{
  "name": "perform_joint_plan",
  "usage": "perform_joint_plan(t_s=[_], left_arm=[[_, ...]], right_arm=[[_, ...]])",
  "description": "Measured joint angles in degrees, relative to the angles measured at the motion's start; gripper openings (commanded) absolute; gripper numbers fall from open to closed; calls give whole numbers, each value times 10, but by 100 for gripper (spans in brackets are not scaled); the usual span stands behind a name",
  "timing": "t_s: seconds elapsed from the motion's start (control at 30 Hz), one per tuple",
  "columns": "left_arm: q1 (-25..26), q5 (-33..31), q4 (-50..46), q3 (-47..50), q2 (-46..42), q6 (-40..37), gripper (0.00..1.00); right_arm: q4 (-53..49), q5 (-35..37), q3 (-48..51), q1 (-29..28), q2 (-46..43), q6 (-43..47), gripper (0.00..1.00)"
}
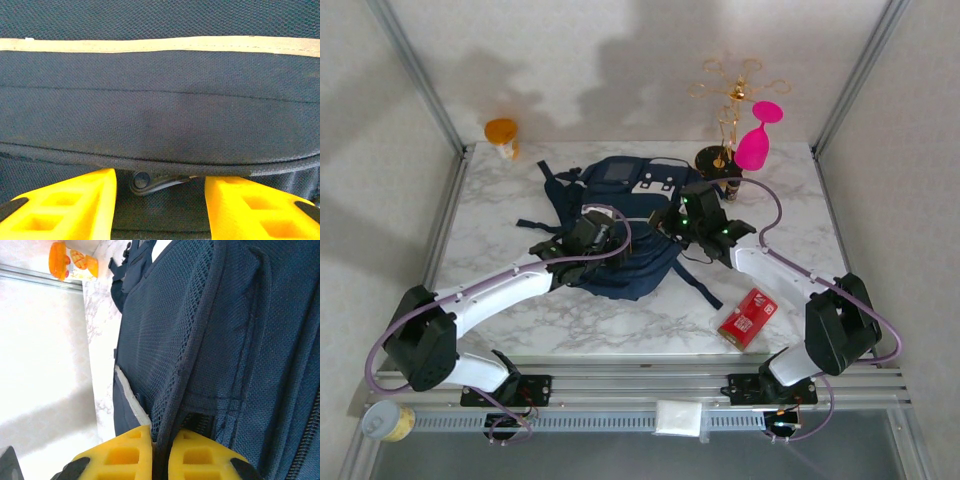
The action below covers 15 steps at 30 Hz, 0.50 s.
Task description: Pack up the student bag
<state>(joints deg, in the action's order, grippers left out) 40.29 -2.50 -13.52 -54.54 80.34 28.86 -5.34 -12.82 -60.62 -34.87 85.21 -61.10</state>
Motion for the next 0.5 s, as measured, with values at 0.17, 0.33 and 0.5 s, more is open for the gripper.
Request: perform_joint_plan(t_s=[0.17,0.33,0.5], left_arm=[[11,2,20,12,-1,30,50],[19,3,28,19,-1,48,51],[26,0,17,-17,31,41,49]], right_arm=[[2,-15,0,10,0,0,0],[4,-24,0,14,0,0,0],[7,-24,0,17,0,0,0]])
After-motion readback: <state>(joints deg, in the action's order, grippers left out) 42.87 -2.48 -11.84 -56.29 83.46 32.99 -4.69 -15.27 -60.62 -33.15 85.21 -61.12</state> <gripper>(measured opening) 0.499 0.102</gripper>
